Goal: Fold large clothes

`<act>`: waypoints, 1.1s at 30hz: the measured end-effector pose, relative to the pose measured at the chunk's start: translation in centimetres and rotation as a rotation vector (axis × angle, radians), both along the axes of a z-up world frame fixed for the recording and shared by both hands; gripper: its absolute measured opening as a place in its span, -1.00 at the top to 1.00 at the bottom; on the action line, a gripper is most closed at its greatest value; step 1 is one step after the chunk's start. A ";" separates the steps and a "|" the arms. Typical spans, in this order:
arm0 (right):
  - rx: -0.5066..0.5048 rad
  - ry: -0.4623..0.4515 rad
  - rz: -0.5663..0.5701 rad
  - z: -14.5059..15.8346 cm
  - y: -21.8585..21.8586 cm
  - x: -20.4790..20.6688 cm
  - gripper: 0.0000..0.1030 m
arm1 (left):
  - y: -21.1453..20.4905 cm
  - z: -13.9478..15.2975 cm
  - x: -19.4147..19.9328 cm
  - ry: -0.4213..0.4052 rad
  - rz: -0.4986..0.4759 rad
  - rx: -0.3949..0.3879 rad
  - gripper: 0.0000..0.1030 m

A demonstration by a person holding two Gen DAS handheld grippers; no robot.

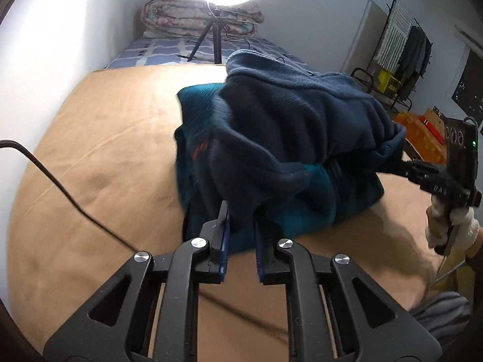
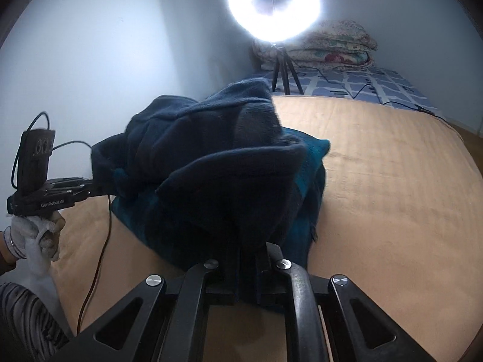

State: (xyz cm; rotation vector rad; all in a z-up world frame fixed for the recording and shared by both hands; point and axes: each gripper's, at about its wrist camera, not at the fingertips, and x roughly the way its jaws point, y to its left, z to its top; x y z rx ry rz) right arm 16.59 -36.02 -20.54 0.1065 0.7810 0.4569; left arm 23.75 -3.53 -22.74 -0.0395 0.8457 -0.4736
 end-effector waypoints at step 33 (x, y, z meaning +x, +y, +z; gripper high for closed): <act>0.098 0.012 0.084 6.2 1.0 9.3 0.83 | 1.9 4.0 11.4 0.205 -0.005 -0.380 0.84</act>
